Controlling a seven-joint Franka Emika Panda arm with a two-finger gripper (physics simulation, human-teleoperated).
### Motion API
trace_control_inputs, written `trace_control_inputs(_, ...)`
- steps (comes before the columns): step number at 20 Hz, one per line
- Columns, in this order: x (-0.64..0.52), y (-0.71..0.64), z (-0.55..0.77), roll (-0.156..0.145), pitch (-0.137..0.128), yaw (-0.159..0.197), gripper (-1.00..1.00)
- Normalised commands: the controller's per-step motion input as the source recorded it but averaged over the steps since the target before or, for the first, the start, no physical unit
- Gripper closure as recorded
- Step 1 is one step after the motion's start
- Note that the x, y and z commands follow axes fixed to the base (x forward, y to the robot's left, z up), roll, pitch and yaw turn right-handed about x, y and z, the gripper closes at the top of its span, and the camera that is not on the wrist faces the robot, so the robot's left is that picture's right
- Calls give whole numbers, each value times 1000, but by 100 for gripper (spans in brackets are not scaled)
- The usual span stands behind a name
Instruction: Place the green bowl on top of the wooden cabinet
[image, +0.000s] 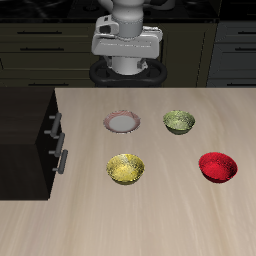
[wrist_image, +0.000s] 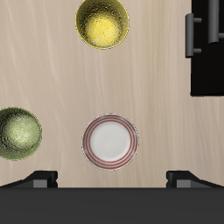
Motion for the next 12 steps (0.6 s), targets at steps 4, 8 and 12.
trace_control_inputs(4,42,188,-118,-31,2,-26,-100)
trace_control_inputs(8,-95,249,-172,7,-12,-6,-100)
trace_control_inputs(12,63,113,-153,-13,31,-15,-100)
